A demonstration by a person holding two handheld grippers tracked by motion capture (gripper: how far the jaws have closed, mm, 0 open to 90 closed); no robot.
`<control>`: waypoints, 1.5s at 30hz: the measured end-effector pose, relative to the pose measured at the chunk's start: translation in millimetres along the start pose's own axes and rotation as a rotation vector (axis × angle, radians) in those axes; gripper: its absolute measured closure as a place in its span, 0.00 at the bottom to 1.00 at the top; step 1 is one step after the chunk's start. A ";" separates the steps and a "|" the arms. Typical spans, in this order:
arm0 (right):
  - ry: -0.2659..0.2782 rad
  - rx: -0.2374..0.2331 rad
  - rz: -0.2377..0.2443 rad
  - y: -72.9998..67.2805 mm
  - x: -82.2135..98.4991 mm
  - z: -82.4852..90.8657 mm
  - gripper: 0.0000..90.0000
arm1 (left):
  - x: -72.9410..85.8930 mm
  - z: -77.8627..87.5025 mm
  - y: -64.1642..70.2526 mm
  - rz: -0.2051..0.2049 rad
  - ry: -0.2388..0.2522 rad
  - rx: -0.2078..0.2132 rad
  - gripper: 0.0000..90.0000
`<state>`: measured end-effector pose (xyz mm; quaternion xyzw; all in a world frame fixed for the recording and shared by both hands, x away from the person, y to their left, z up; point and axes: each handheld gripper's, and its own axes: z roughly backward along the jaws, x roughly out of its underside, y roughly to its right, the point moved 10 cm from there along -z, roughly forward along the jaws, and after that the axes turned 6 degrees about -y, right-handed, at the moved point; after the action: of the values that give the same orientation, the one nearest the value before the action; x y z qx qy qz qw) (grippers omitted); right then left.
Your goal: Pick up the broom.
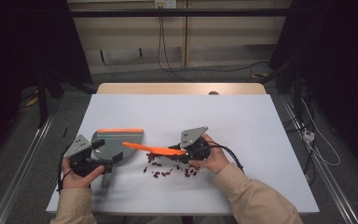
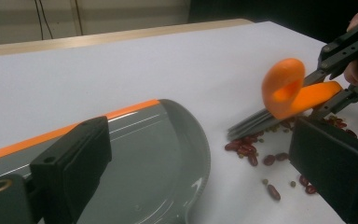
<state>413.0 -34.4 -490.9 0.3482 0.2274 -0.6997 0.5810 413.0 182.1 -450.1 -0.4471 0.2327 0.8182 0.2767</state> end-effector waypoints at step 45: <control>0.234 0.142 -0.459 1.5 -38.6 29.1 0.78 | -1.3 0.0 2.7 -0.014 0.001 0.004 0.07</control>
<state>411.2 -30.5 -442.7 0.4060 0.3164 -0.7822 0.3511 411.8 179.8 -448.6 -0.4485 0.2313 0.8156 0.2832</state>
